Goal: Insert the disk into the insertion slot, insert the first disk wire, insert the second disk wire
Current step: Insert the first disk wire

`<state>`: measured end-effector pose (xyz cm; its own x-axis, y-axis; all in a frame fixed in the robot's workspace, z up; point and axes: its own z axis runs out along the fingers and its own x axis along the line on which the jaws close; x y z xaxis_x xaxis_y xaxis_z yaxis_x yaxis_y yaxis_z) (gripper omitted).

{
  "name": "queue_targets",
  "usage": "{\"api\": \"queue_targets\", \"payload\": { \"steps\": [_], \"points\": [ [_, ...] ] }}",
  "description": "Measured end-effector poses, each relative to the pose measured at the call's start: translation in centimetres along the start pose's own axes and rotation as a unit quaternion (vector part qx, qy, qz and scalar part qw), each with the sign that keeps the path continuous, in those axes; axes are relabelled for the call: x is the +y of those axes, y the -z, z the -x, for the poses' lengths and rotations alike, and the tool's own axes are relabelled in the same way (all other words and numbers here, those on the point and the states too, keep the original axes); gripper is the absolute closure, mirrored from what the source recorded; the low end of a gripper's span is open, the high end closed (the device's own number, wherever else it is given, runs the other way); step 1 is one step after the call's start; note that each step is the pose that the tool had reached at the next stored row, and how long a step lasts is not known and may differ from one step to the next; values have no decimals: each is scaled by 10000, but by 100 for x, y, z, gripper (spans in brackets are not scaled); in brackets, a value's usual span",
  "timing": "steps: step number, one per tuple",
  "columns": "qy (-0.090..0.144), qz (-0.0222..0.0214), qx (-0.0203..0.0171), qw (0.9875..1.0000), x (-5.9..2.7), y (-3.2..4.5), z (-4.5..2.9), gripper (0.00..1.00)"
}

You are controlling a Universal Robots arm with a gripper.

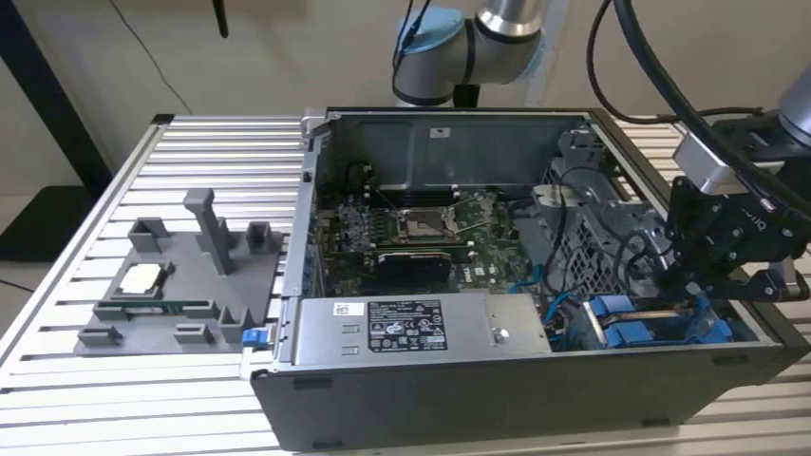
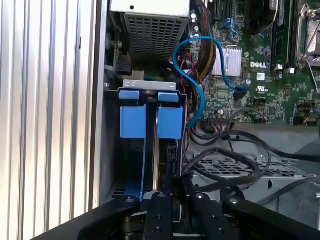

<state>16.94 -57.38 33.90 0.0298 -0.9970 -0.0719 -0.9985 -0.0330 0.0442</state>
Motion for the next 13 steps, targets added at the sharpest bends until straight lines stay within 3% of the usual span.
{"api": "queue_targets", "payload": {
  "steps": [6, 11, 13],
  "points": [
    [-94, 4, -7, 10000, -39, -33, -4, 81],
    [-243, 66, -17, 9997, -42, -52, -5, 81],
    [-270, 71, -11, 9996, -43, -74, -7, 81]
  ]
}}
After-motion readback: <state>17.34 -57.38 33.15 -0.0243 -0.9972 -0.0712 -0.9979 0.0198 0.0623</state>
